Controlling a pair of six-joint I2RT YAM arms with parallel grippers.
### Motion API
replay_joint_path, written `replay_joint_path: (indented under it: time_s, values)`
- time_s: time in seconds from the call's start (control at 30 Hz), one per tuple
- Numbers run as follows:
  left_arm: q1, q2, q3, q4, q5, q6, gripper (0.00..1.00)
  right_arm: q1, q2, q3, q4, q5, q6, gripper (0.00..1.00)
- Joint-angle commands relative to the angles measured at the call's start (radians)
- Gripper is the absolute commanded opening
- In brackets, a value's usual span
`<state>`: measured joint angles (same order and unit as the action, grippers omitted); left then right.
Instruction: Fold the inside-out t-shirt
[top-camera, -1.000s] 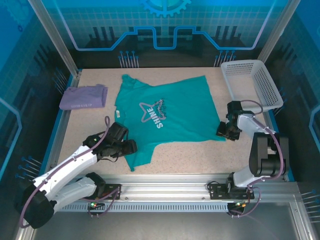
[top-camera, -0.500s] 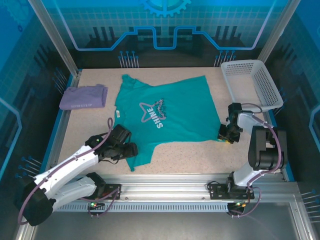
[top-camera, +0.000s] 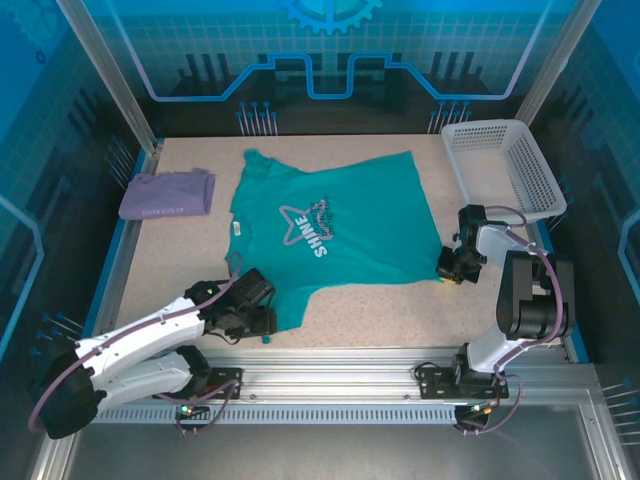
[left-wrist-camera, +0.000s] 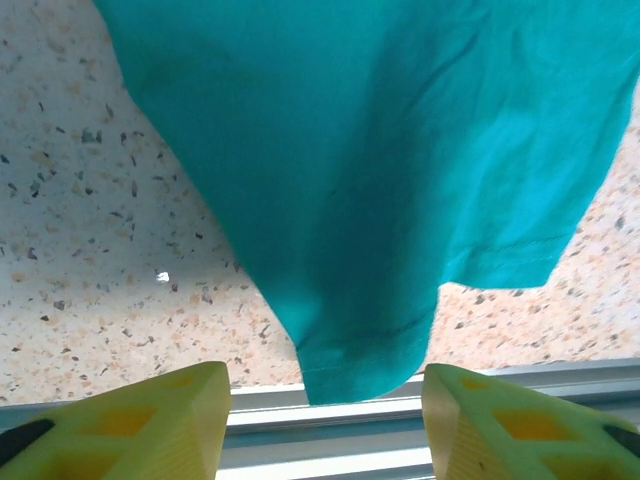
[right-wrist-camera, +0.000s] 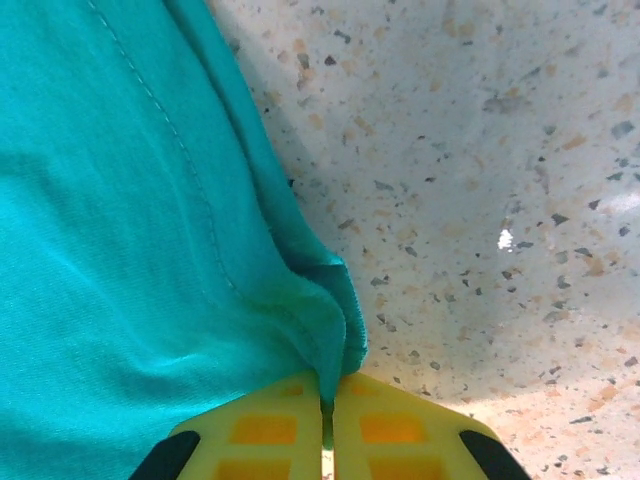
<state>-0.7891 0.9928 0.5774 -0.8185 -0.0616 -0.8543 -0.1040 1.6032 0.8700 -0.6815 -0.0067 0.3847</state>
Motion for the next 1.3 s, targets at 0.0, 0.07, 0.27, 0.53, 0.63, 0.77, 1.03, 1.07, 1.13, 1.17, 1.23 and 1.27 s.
replay_joint_path:
  time_s: [0.0,0.07,0.27,0.53,0.63,0.77,1.03,1.07,1.13,1.17,1.23,1.27]
  values:
    - [-0.04,-0.01,-0.034,0.006,0.045,-0.008,0.53,-0.002,0.008,0.004,0.005,-0.015,-0.012,0.09]
    - [-0.065,0.008,-0.045,0.04,0.059,0.001,0.53,-0.002,0.008,0.004,0.007,-0.017,-0.015,0.09]
    - [-0.084,0.107,-0.021,0.077,0.028,0.063,0.53,-0.001,-0.001,0.004,0.009,-0.024,-0.017,0.08]
    - [-0.107,0.206,0.001,0.089,-0.021,0.091,0.46,-0.004,-0.009,0.001,0.01,-0.028,-0.02,0.08]
    - [-0.107,0.218,0.004,0.102,-0.038,0.101,0.41,-0.003,-0.011,0.001,0.011,-0.03,-0.021,0.08]
    - [-0.107,0.24,0.016,0.11,-0.052,0.117,0.35,-0.004,-0.012,0.0,0.01,-0.032,-0.022,0.07]
    - [-0.107,0.234,0.033,0.071,-0.076,0.136,0.22,-0.004,-0.016,-0.001,0.011,-0.036,-0.024,0.06]
    - [-0.107,0.229,0.034,0.06,-0.08,0.136,0.21,-0.003,-0.016,0.001,0.01,-0.033,-0.023,0.06]
    - [-0.107,0.211,0.036,0.039,-0.084,0.132,0.16,-0.004,-0.023,-0.002,0.014,-0.028,-0.023,0.06]
    - [-0.107,0.198,0.036,0.026,-0.088,0.128,0.12,-0.003,-0.028,-0.005,0.016,-0.024,-0.022,0.06]
    - [-0.107,0.163,0.037,0.004,-0.096,0.119,0.05,-0.004,-0.043,-0.005,0.021,-0.016,-0.019,0.04]
    - [-0.107,0.143,0.042,-0.011,-0.105,0.114,0.01,-0.005,-0.055,-0.005,0.027,-0.016,-0.018,0.03]
